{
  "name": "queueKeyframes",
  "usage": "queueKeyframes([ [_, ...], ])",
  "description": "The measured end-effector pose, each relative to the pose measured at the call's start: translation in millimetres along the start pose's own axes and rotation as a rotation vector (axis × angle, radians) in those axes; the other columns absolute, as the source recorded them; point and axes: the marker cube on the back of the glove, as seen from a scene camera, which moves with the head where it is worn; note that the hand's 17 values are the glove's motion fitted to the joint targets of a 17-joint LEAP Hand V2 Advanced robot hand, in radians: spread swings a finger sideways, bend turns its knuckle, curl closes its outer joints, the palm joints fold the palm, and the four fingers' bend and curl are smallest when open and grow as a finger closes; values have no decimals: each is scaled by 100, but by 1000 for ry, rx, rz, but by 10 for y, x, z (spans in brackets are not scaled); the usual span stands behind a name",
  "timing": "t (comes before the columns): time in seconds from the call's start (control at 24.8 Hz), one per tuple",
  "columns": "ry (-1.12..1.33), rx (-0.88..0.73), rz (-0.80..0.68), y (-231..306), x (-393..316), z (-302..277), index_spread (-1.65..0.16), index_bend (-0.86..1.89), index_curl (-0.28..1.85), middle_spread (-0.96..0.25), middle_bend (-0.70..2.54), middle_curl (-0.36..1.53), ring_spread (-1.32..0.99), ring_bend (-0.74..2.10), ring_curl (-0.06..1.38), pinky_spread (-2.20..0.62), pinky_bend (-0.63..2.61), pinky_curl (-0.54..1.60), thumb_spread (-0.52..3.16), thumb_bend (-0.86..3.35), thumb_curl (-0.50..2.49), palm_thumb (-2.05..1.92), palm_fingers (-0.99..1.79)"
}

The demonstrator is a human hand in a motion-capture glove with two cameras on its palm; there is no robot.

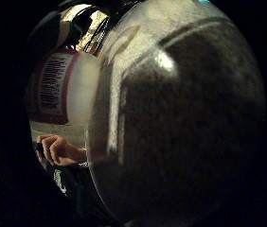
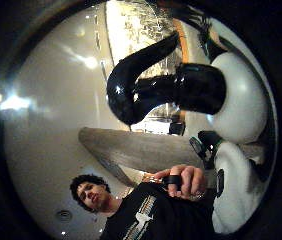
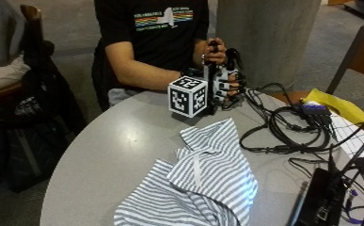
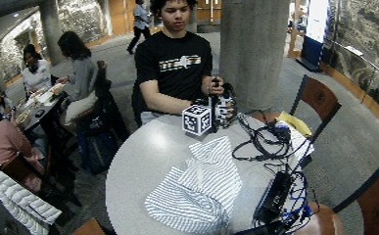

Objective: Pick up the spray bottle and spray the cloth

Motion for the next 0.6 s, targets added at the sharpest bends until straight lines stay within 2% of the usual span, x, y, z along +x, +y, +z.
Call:
queueKeyframes([
  [0.2,47,66,7,240,-75,-261,-24,5,29,-3,31,50,-2,42,39,19,22,33,78,-2,48,99,59],
  [0.44,323,171,6,808,-144,-847,-23,10,27,-1,29,48,1,41,37,21,27,33,83,-3,46,98,66],
  [0.6,555,324,23,1221,-90,-1264,-23,12,26,0,30,48,3,41,37,22,26,33,86,-3,45,96,69],
])
